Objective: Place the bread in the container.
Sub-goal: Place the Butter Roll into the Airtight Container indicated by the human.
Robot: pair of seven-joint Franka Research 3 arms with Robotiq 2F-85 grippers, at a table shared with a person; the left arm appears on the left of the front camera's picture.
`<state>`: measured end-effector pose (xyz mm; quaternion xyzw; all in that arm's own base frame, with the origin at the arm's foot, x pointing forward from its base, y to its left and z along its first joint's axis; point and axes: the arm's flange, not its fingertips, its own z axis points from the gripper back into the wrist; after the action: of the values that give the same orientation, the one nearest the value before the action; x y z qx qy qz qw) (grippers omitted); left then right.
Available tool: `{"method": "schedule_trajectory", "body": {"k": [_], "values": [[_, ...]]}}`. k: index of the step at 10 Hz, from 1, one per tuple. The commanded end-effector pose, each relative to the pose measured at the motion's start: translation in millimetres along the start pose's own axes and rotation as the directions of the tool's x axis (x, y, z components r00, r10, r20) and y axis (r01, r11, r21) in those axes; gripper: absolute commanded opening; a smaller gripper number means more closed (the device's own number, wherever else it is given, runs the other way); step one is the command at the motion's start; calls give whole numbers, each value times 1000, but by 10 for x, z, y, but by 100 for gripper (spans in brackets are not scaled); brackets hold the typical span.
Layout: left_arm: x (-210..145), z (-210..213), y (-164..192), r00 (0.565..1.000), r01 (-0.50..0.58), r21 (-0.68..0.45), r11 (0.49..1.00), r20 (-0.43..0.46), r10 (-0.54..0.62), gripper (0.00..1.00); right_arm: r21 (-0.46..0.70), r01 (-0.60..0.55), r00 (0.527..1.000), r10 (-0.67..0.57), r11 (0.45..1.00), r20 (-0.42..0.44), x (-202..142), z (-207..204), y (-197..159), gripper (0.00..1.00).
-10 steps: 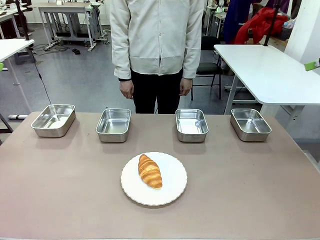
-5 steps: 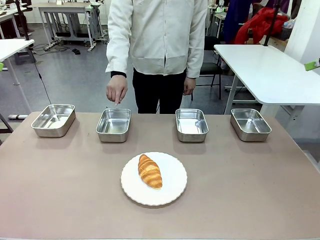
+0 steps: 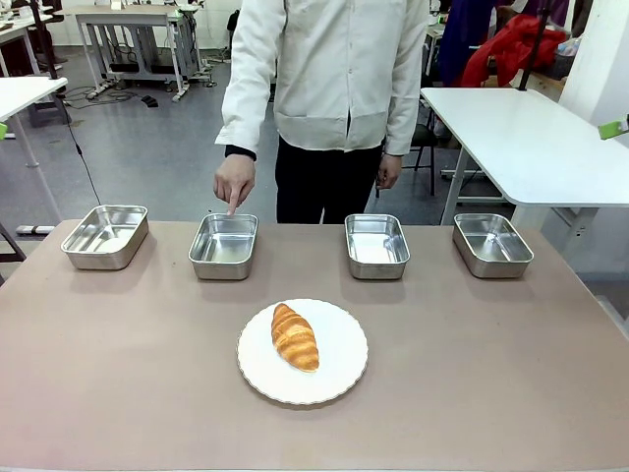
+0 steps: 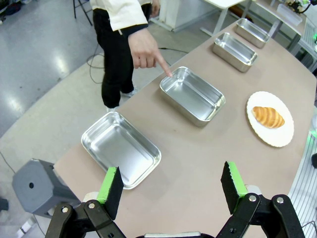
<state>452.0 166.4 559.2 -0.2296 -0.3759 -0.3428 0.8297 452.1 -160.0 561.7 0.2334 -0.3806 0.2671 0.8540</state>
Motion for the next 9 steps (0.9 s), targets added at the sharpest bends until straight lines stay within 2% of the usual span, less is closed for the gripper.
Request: {"method": "schedule_trajectory", "body": {"k": [1,9], "values": [[8,2,-2,1000,4,-3,1000,4,-4,100,7,-6,1000,6,1000,13,11,-7,-4,100],[0,0,0,1000,0,0,1000,0,0,100,7,-6,1000,6,1000,13,11,-7,-4,100]]}}
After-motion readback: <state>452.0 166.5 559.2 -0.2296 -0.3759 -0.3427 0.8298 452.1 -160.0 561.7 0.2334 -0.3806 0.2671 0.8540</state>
